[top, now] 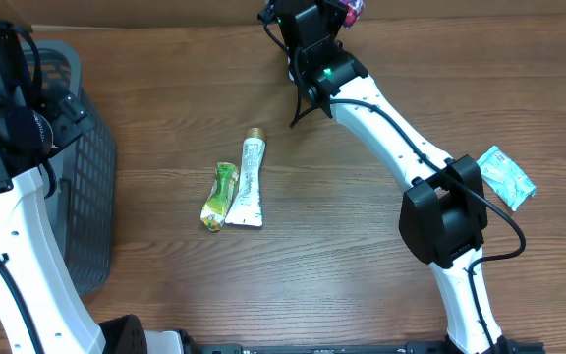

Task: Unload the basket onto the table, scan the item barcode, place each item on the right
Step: 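Hold the purple pack in front of the scanner with the right gripper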

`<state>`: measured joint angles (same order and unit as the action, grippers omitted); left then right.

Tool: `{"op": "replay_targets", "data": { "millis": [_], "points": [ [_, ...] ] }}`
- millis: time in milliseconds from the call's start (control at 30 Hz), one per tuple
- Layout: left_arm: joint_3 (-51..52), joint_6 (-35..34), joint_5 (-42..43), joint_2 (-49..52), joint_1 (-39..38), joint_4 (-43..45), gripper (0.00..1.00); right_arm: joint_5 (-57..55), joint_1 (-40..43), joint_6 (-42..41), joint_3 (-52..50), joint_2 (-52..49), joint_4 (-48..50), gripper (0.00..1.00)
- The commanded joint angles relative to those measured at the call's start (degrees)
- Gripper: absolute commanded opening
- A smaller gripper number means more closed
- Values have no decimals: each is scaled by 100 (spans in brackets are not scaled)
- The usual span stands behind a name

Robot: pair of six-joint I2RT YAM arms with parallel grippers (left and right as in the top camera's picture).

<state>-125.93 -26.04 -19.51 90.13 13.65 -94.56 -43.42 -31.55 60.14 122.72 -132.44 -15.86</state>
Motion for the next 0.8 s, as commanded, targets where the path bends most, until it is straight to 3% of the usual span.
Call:
{"op": "replay_targets", "data": {
  "millis": [0, 200, 367, 767],
  "points": [
    [22, -101, 4, 22, 22, 9, 100, 197, -26, 168, 164, -4, 68, 4],
    [22, -101, 4, 22, 22, 9, 100, 160, -28, 166, 162, -210, 116, 4],
    [22, -101, 4, 22, 22, 9, 99, -664, -33, 168, 140, -463, 791, 4],
    [22, -101, 4, 22, 22, 9, 100, -992, -186, 125, 131, -608, 793, 4]
  ]
}}
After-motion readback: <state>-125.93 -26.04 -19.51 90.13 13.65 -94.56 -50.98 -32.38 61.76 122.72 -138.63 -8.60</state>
